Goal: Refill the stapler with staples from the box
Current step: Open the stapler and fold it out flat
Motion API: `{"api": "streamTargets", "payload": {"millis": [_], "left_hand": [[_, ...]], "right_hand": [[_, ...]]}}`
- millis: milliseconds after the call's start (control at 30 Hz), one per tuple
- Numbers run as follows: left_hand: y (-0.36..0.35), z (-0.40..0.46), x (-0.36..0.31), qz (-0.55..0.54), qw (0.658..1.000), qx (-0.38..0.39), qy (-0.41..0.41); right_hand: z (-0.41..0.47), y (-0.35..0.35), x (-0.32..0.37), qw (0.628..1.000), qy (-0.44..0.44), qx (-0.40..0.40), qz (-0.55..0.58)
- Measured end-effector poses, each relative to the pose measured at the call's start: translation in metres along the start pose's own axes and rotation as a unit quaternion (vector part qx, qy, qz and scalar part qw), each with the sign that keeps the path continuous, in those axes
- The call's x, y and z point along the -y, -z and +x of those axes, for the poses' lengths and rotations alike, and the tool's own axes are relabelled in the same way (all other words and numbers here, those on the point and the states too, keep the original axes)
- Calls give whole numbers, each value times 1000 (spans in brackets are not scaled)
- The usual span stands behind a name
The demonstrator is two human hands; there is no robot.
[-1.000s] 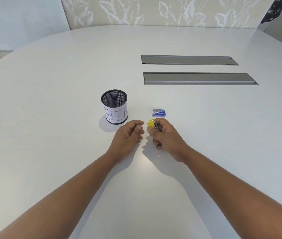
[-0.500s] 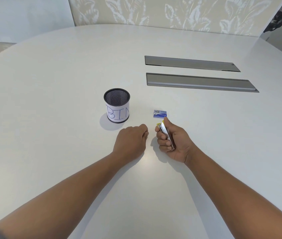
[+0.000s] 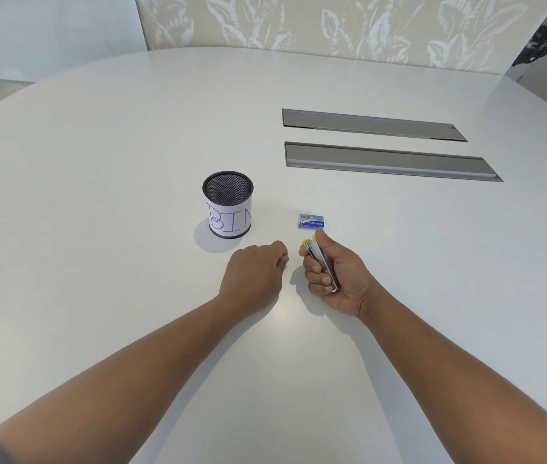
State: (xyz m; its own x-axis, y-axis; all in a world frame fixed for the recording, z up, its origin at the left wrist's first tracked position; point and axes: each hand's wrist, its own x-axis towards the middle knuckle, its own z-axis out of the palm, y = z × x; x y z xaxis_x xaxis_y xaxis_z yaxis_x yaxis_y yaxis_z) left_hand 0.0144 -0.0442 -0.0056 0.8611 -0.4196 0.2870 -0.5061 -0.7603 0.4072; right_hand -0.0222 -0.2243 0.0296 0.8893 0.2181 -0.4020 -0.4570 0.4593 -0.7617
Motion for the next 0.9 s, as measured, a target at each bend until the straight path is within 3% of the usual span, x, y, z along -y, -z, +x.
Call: {"api": "streamTargets", "payload": {"millis": [900], "left_hand": [[-4,1,3,-6,1000,-4,10]], "right_hand": [[-6,-3,-3,999,28,7,-45]]}}
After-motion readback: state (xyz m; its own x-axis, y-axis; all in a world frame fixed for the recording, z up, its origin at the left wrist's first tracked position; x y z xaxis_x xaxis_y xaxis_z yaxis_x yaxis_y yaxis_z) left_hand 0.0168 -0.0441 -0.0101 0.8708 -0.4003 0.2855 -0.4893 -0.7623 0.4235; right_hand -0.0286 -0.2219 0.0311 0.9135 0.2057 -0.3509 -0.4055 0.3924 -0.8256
